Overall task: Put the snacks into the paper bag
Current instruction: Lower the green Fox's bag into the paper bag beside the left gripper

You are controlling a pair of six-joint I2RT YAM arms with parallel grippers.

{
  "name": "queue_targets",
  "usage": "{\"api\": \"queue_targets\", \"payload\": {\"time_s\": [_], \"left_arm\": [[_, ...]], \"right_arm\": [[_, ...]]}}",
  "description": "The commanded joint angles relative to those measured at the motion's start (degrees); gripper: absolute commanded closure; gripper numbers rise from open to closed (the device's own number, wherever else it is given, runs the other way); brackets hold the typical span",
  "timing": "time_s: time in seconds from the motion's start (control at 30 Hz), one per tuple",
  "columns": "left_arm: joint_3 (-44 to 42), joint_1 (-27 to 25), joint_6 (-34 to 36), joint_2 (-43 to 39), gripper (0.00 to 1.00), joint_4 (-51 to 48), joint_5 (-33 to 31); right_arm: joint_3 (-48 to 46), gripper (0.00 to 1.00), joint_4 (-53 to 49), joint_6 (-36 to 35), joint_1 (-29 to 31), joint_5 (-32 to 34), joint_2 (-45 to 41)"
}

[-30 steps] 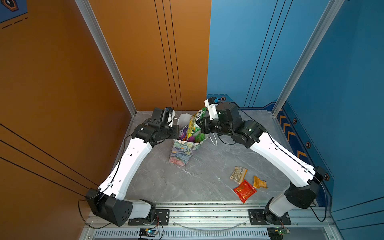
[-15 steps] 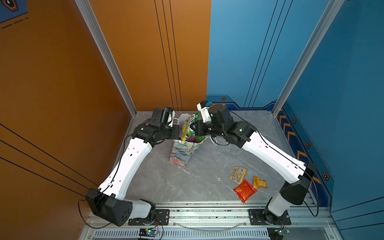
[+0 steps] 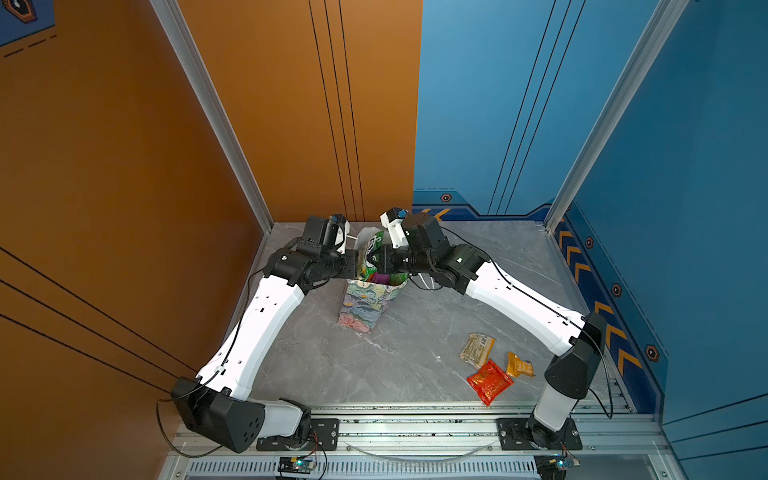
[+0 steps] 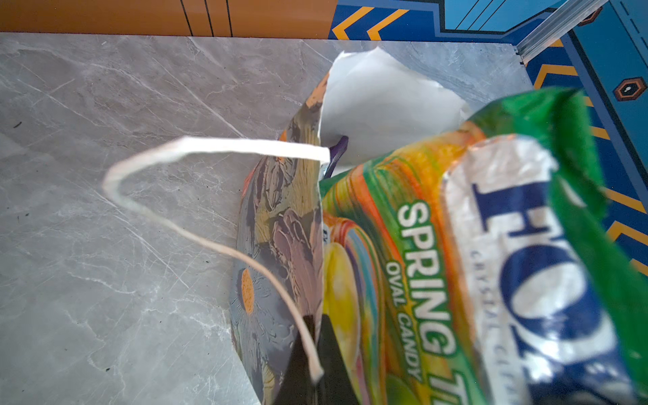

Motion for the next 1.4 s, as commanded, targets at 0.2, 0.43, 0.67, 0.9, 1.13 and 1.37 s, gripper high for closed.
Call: {"api": "queue_targets", "payload": {"time_s": [0.2, 0.43, 0.67, 0.9, 1.13, 1.37], "left_arm": [[0.3, 0.2, 0.7, -2.5, 0.96, 1.9, 0.6], [0.2, 0.2, 0.8, -2.4, 0.96, 2.0, 0.6], [0.3, 0.2, 0.7, -2.3, 0.96, 1.9, 0.7], [0.3, 0.2, 0.7, -2.2, 0.96, 1.9, 0.7], [0.3, 0.2, 0.7, -2.3, 0.96, 2.0, 0.8], [0.2, 0.2, 0.8, -2.2, 0.96, 2.0, 1.1]], "right_arm": [[-2.5, 1.00, 4.3, 0.3, 0.1, -1.1, 2.3], [-3.2, 1.00, 5.7, 1.4, 0.1, -2.3, 4.2], [-3.1, 1.00, 5.8, 1.8, 0.2, -2.7, 6.5], [-2.4, 1.00, 5.1, 1.8, 0.4, -2.7, 8.4], [-1.6, 1.00, 2.8, 1.1, 0.9, -2.6, 9.9], [2.8, 1.00, -1.4, 2.0, -1.2, -3.3, 10.8]]}}
